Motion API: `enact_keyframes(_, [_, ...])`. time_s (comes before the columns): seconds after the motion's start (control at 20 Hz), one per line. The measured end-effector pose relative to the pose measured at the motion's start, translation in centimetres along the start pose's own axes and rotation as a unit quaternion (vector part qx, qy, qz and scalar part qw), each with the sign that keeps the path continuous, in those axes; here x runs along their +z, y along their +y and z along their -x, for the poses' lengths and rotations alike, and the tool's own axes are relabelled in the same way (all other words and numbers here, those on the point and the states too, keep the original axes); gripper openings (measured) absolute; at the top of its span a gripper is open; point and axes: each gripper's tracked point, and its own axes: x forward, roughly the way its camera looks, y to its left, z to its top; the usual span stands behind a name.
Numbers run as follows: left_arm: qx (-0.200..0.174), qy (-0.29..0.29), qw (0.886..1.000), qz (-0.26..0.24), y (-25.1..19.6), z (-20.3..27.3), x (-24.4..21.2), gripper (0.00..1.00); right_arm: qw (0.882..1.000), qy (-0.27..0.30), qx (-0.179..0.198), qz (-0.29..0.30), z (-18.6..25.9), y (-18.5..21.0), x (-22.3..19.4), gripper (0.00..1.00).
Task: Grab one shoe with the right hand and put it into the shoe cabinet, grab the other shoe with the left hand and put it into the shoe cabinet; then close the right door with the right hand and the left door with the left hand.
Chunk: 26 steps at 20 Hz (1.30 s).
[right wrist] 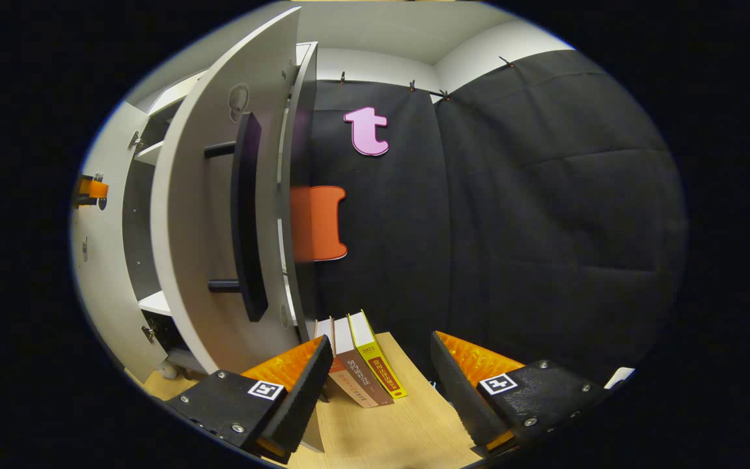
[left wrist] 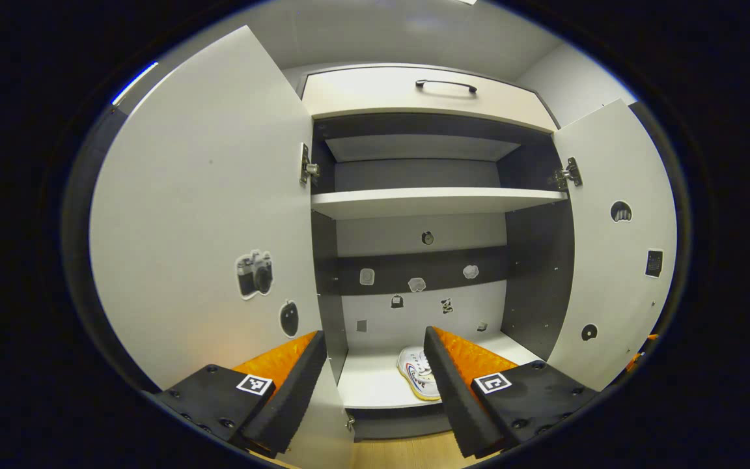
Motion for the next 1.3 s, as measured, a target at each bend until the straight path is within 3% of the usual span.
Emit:
enact_keyframes(0.35, [0.008, -0.02, 1.0, 0.014, 2.9, 7.1, 0.5, 0.96, 0.999, 0.001, 0.036, 0.011, -0.9, 2.7, 0.1, 0.93])
enact_keyframes(0.6, [0.008, -0.027, 0.999, 0.02, 4.9, 10.9, 0.8, 0.95, 0.999, 0.013, 0.04, 0.002, -0.6, 3.5, -0.3, 0.93])
enact_keyframes(0.75, [0.025, -0.041, 0.999, 0.014, 6.4, 13.0, 1.8, 0.94, 0.999, -0.003, 0.02, 0.038, -0.1, 3.4, 0.3, 0.91])
enact_keyframes(0.8, [0.025, -0.046, 0.999, 0.014, 6.5, 13.7, 2.2, 0.95, 0.999, -0.004, 0.018, 0.042, 0.0, 3.6, 0.3, 0.99])
enact_keyframes(0.85, [0.027, -0.051, 0.998, 0.012, 7.0, 14.3, 2.5, 0.95, 0.999, -0.002, 0.019, 0.04, 0.2, 3.8, 0.3, 0.99])
enact_keyframes(0.9, [0.032, -0.054, 0.998, 0.011, 7.5, 14.9, 2.7, 0.95, 0.999, 0.002, 0.024, 0.034, 0.2, 4.2, 0.1, 0.89])
enact_keyframes(1.1, [0.046, -0.064, 0.997, 0.009, 9.1, 16.3, 3.3, 0.95, 0.999, 0.001, 0.026, 0.032, 0.8, 5.4, 0.0, 0.89])
enact_keyframes(1.3, [0.048, -0.056, 0.997, 0.017, 10.5, 17.5, 2.4, 0.95, 0.998, 0.002, 0.062, 0.025, 1.2, 9.4, -0.4, 0.89])
